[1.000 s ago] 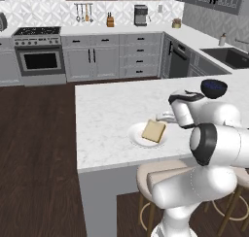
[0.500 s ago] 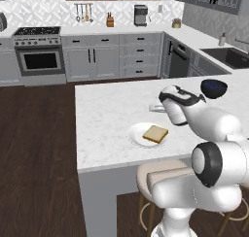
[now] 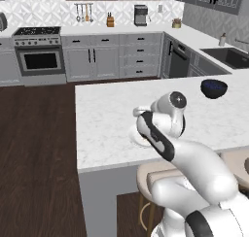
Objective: Start the toaster. Once the lever pops up, take the bread to the plate on the dining counter.
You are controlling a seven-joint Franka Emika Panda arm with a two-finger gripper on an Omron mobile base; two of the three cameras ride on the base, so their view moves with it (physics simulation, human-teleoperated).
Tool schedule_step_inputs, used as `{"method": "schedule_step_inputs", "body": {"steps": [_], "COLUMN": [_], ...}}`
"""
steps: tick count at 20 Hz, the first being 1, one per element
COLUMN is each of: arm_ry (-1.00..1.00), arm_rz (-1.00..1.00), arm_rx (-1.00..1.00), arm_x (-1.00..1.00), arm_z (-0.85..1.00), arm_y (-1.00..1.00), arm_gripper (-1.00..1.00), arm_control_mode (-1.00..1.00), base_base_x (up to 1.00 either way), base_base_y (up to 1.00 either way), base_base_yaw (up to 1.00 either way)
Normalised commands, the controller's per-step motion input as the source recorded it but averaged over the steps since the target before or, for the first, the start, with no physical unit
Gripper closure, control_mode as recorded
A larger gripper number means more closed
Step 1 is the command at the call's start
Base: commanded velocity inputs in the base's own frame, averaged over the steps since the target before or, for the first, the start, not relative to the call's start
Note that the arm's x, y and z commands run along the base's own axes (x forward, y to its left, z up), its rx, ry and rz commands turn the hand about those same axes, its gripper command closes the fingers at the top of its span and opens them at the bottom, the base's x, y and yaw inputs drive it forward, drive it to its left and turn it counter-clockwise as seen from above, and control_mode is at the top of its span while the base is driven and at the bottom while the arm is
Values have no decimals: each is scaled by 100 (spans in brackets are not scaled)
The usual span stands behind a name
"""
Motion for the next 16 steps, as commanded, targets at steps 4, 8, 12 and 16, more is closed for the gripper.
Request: {"method": "schedule_step_inputs", "body": {"steps": [4,8,12,16], "arm_ry": [32,24,11,0], "arm_rz": [-13,-10,-2,0], "arm_rx": [-1,0,0,0], "arm_x": [-63,-85,-100,-100], "arm_z": [89,79,39,1], "arm_y": [-11,-34,-42,-21], "arm_gripper": [-100,-100,-100,-100], "arm_control_mode": [-100,-100,-100,-100], "base_base_x": [0,0,0,0], "base_base_y": [0,0,0,0], "base_base_yaw": [0,0,0,0]}}
